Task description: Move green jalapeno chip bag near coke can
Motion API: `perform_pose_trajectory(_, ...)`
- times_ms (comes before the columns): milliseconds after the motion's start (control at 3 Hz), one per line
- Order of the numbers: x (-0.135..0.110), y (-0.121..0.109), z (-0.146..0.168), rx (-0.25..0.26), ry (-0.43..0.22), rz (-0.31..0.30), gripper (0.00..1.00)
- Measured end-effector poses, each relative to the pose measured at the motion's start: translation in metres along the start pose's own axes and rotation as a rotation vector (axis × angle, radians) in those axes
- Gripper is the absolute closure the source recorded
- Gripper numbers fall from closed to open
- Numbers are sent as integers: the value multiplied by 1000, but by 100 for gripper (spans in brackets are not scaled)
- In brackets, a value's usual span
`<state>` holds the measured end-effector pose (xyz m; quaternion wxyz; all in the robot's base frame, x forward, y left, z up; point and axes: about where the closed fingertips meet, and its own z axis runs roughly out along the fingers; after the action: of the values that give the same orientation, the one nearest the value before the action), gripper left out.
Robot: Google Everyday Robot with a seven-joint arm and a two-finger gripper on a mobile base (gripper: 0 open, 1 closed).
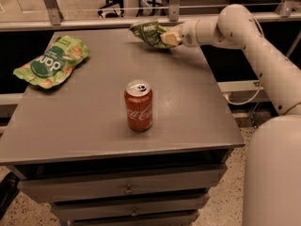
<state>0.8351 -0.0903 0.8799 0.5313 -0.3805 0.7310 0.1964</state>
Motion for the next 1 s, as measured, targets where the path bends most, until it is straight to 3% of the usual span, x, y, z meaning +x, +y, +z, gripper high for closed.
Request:
perform_pose_trajectory(333, -20, 14, -29, -20, -41, -73, 100)
perform_pose_trajectory(667, -16, 41, -57, -84, -6, -174, 100)
perform_pose_trajectory(1000, -3, 64, -86, -129, 61, -238, 100)
